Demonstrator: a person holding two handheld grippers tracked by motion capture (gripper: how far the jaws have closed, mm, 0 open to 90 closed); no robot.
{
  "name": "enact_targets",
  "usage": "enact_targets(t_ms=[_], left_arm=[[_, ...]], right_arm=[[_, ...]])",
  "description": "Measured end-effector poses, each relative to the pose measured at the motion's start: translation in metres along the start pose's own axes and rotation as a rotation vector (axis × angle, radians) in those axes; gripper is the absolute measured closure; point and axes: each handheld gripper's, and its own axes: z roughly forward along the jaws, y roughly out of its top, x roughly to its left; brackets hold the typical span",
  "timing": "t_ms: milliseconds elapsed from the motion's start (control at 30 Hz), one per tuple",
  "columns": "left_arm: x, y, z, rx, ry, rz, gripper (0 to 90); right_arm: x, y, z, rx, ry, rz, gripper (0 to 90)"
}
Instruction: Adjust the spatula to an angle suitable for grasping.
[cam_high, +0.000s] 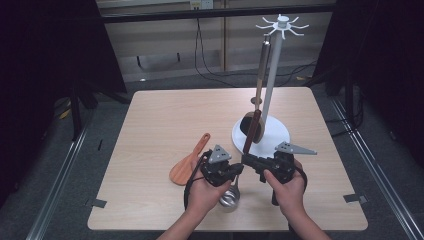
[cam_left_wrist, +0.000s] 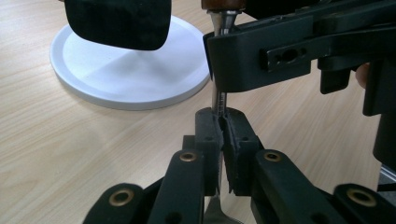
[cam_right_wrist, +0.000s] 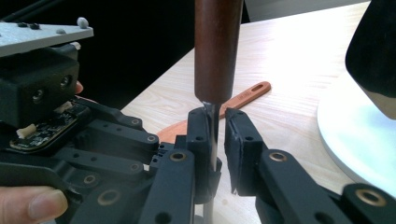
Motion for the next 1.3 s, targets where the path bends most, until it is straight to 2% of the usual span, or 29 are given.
enact_targets(t_ms=[167,333,467,567,633,700,800,933,1033,1067,1100,1167,1200,1267,1300], left_arm=[[-0.003,0.000,-0.001,0.005,0.050,-0.001,85.2],[-0.005,0.000,0.000,-0.003,0.088,-0.028,85.1],[-0.004,-0.002,0.001,-0.010,0.102,-0.056,84.9],[-0.003,-0.002,0.001,-0.003,0.111,-0.056,84.9],[-0.003,-0.002,0.000,-0.002,0.119,-0.067,84.9],[-0.003,-0.002,0.000,-0.009,0.118,-0.080,84.9],[-0.003,-0.002,0.000,-0.008,0.114,-0.069,84.9],[-0.002,-0.002,-0.001,-0.024,0.109,-0.078,84.5],[-0.002,-0.001,-0.002,-0.054,0.094,-0.062,83.1],[-0.001,0.000,-0.003,-0.068,0.086,-0.056,75.9],[-0.001,0.002,-0.004,-0.085,0.075,-0.056,75.9],[0.000,0.004,-0.007,-0.111,0.056,-0.054,68.0],[0.001,0.005,-0.009,-0.119,0.051,-0.039,65.9],[0.004,0.004,-0.010,-0.129,0.059,-0.022,59.0],[0.005,0.004,-0.011,-0.128,0.060,-0.024,56.2]], right_arm=[[0.005,-0.001,0.002,-0.008,-0.027,0.007,85.2],[0.010,-0.001,0.006,-0.024,-0.064,0.025,85.4],[0.010,-0.004,0.011,-0.039,-0.074,0.033,85.6],[0.009,-0.005,0.013,-0.043,-0.071,0.049,85.6],[0.009,-0.005,0.014,-0.044,-0.077,0.039,85.5],[0.010,-0.005,0.016,-0.051,-0.082,0.040,85.1],[0.012,-0.006,0.020,-0.044,-0.082,0.044,83.9],[0.012,-0.005,0.020,-0.053,-0.083,0.009,85.9],[0.012,-0.003,0.019,-0.051,-0.076,-0.019,86.0],[0.012,-0.001,0.017,-0.055,-0.067,-0.036,86.1],[0.012,-0.001,0.017,-0.055,-0.067,-0.036,86.1],[0.009,0.001,0.014,-0.069,-0.055,-0.048,86.1],[0.007,0.004,0.012,-0.083,-0.044,-0.066,86.1],[0.004,0.009,0.008,-0.099,-0.026,-0.080,86.1],[0.003,0.012,0.006,-0.103,-0.019,-0.106,86.1]])
